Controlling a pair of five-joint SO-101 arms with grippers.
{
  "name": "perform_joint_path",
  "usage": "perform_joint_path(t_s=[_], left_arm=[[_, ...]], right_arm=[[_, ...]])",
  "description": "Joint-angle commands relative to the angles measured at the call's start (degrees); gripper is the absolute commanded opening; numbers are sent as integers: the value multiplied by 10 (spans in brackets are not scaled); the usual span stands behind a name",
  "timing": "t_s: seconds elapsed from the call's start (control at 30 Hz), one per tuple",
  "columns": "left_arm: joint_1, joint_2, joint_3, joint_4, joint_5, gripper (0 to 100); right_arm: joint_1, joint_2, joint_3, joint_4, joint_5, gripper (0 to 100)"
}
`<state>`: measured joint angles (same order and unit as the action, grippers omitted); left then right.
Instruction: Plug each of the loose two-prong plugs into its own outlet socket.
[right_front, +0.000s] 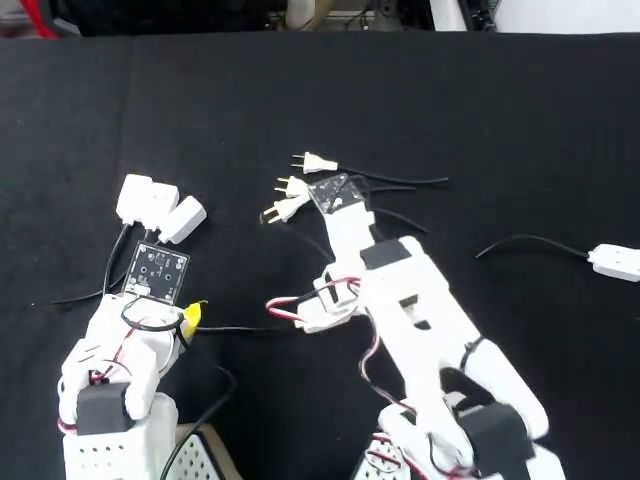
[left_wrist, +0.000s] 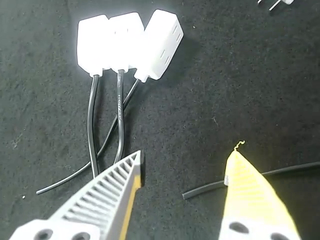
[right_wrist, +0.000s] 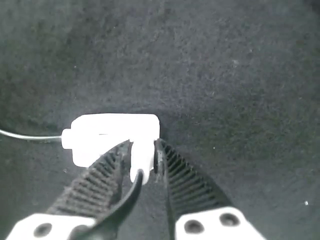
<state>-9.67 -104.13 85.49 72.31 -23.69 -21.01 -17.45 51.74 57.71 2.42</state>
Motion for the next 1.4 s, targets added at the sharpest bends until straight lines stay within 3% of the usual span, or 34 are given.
perform_joint_path(t_s=[0.0, 0.23, 0.73, 0.87, 1.1, 1.37], left_arm=[[-6, -1, -3, 6, -5, 271], [-5, -1, 5, 3, -5, 271], [-7, -1, 5, 3, -5, 272], [-7, -1, 4, 5, -5, 272], [-7, -1, 3, 7, -5, 272], [-7, -1, 5, 4, -5, 272]], right_arm=[[13, 48, -12, -9, 13, 12], [154, 48, -49, 33, 94, 12], [631, 53, -199, 31, 411, 12], [732, 64, -214, -72, 471, 12], [827, 202, -246, -251, 506, 12], [870, 353, -410, -270, 505, 12]])
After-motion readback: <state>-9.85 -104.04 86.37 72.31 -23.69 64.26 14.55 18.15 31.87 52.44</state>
